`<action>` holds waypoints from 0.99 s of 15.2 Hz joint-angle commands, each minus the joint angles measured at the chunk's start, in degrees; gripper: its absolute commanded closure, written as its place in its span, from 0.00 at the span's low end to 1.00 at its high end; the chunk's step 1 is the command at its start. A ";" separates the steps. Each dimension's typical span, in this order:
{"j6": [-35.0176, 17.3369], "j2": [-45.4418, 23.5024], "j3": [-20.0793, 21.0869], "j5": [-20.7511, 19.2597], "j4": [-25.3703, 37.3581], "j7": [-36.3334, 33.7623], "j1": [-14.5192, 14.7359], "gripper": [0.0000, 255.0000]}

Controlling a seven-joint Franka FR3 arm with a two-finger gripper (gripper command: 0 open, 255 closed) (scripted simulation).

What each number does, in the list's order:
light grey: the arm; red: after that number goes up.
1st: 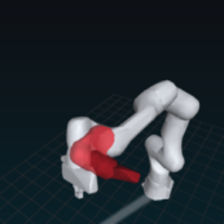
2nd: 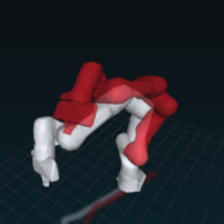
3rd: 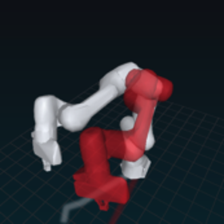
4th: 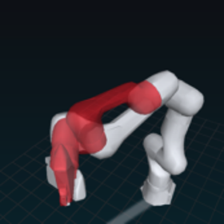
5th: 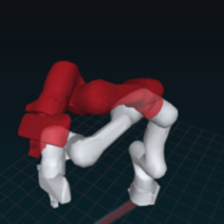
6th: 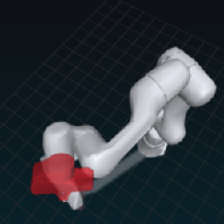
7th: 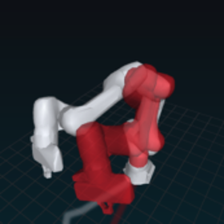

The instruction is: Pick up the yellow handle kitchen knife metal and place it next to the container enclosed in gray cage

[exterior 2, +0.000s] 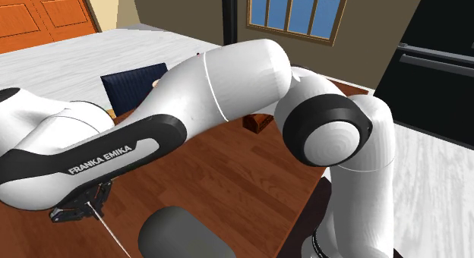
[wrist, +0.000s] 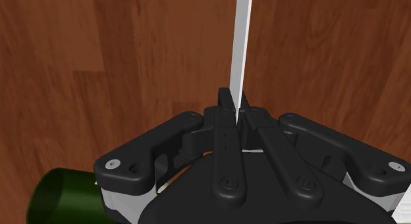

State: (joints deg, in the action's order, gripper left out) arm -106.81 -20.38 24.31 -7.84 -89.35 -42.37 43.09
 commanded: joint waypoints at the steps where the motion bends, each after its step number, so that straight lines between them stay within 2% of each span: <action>1: -1.50 -0.31 -0.09 -0.17 -1.19 -0.09 -0.04 1.00; 15: -10.90 -3.51 -0.86 -1.83 -7.67 -1.11 0.15 1.00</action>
State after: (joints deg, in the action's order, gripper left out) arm -117.02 -23.56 23.54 -9.52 -96.65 -43.48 43.26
